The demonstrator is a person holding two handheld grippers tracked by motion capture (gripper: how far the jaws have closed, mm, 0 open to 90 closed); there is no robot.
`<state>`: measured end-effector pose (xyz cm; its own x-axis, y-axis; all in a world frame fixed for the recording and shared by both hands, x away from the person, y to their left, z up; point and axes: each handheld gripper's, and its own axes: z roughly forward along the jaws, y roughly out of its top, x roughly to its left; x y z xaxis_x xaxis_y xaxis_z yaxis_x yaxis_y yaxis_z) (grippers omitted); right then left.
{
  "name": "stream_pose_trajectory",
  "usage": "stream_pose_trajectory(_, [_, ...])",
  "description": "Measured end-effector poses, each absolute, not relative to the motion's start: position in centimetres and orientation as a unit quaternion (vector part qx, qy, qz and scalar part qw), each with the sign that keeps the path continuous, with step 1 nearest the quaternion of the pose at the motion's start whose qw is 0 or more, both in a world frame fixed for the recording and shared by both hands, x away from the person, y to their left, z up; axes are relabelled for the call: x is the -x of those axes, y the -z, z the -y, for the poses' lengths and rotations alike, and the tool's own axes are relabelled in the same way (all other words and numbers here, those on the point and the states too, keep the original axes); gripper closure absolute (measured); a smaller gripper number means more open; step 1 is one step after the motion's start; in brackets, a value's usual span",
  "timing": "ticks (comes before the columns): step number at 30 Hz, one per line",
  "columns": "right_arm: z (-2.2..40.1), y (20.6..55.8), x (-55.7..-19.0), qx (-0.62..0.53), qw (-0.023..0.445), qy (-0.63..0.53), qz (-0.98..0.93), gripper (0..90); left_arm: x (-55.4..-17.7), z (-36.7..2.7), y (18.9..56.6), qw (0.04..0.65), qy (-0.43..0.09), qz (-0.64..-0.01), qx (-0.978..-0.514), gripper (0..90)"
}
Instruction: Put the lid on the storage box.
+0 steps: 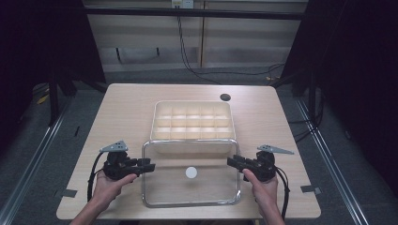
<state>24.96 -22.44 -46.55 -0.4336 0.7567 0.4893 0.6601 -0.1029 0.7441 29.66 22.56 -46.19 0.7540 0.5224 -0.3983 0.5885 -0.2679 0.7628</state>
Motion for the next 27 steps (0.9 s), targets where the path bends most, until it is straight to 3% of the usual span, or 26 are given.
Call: stream_pose_trajectory(27, [22.1, 45.3, -24.3, -0.528, 0.07, -0.533, -0.657, 60.9, -29.0, -22.9, 44.3, 0.514, 0.001, -0.344, -0.786, 66.6])
